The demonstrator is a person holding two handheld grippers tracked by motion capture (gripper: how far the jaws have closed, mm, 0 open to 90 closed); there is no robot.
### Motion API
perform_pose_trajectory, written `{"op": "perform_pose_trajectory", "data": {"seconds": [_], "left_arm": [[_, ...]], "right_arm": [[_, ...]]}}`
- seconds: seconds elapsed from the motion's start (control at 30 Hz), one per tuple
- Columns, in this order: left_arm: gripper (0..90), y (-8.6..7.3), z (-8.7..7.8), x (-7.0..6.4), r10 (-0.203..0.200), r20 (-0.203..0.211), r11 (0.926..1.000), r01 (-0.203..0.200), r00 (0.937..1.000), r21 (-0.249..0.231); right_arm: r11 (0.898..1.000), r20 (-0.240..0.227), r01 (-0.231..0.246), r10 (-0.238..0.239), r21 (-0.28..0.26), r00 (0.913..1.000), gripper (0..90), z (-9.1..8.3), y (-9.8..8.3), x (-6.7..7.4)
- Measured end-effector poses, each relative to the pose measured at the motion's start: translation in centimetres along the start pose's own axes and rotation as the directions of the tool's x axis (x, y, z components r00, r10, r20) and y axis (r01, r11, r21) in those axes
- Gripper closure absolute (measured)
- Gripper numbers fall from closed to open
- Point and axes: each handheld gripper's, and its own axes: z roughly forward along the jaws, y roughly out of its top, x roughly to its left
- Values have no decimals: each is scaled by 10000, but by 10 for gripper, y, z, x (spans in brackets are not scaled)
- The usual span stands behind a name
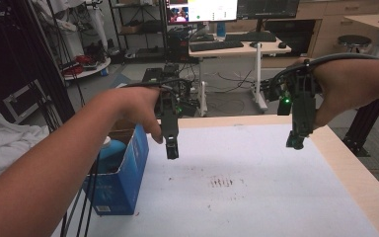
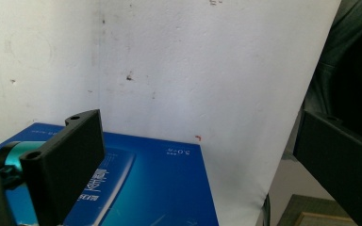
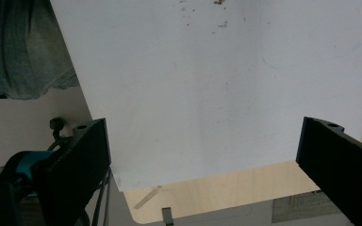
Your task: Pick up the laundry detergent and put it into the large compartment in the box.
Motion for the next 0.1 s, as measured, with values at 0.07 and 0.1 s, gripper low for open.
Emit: {"op": "perform_pose_trajectory", "data": {"seconds": [0.07, 0.1], "left_arm": [[27, 0, 0, 0, -28, 12, 10000, 28, 10000, 8], [27, 0, 0, 0, -28, 12, 10000, 28, 10000, 8]], "right_arm": [[10000, -19, -21, 21, 13, 10000, 26, 0, 1, 0], [10000, -19, -21, 21, 13, 10000, 26, 0, 1, 0]]}}
